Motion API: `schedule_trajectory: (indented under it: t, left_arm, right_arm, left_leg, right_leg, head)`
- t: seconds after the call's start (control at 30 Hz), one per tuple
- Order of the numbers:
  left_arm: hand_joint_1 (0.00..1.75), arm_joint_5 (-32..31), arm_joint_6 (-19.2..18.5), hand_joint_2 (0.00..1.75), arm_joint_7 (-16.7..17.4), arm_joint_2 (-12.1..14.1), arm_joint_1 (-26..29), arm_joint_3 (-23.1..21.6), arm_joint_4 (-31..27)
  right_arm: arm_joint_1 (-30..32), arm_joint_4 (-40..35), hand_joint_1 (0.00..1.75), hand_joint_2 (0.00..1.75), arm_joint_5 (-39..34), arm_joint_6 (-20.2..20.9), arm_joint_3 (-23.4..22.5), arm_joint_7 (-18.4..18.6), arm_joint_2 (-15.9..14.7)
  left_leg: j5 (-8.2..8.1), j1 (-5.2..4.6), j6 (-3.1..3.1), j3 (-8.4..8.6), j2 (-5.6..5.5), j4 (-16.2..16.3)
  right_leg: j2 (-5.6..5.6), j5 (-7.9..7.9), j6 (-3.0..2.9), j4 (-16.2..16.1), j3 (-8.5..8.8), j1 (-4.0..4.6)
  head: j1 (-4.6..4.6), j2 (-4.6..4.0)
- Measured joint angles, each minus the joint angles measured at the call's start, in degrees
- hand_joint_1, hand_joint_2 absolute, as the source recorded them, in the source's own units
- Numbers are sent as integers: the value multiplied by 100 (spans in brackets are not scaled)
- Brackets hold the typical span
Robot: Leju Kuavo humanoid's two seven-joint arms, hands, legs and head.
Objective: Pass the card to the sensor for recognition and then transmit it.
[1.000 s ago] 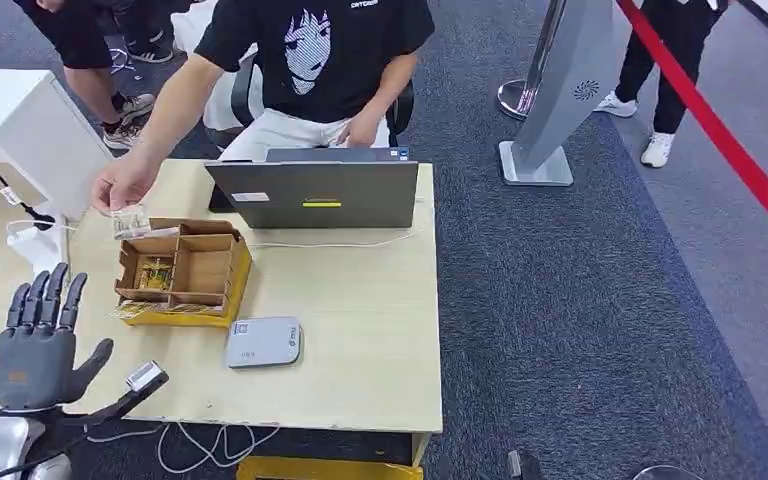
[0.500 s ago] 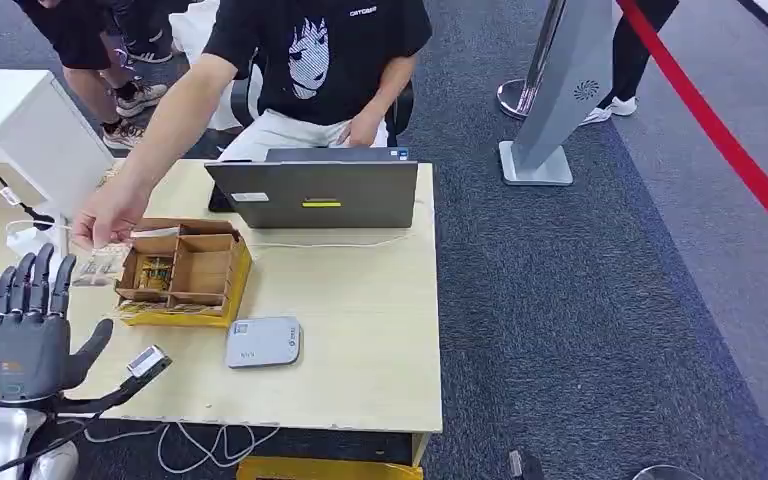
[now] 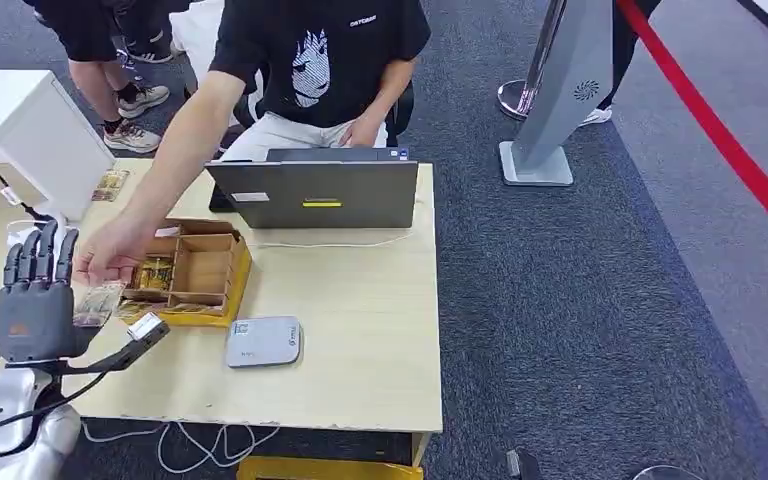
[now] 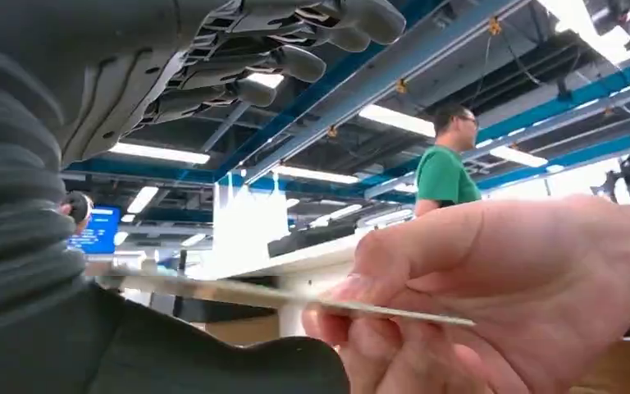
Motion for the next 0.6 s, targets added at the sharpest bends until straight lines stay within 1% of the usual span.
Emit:
schedule_trajectory:
  t: [0.03, 0.07, 0.1, 0.2, 0.43, 0.6]
  left_arm:
    - [0, 9, 11, 175, 2, 6, -10, -9, 24]
    - [72, 20, 20, 175, 11, 7, -12, -13, 42]
    - [175, 29, 24, 175, 33, 7, -12, -17, 50]
    - [175, 118, 59, 175, 37, 9, -12, -18, 66]
    - [175, 376, 369, 175, -79, -24, -12, -18, 55]
    - [175, 420, 426, 175, -105, -61, -17, -18, 31]
  right_arm:
    - [1, 0, 0, 175, -15, 0, 4, 0, 0]
    - [1, 0, 0, 175, -18, 0, 4, 0, 0]
    - [1, 0, 0, 175, -24, 0, 9, -2, 0]
    - [1, 0, 0, 175, -33, 0, 15, -2, 0]
    - [2, 0, 0, 175, -83, -9, 33, -4, 0]
    - [1, 0, 0, 175, -90, -9, 35, -4, 0]
  left_leg:
    - [0, 0, 0, 0, 1, 0]
    - [0, -1, 0, 0, 1, 0]
    - [0, -1, 0, -1, 1, 0]
    - [0, -1, 0, -2, 0, 0]
    - [0, 0, 0, -1, 0, 0]
    - [0, 0, 0, -1, 1, 0]
  right_leg:
    - [2, 0, 0, 0, 0, 0]
    - [3, 0, 0, 0, 0, 0]
    - [3, 0, 0, 0, -1, 0]
    - [2, 0, 0, 0, -2, 0]
    - [2, 0, 0, 0, -3, 0]
    - [3, 0, 0, 0, -3, 0]
  head:
    - [-2, 2]
    - [0, 2]
    - [-2, 0]
    - [0, 2]
    - [-2, 2]
    - [-2, 2]
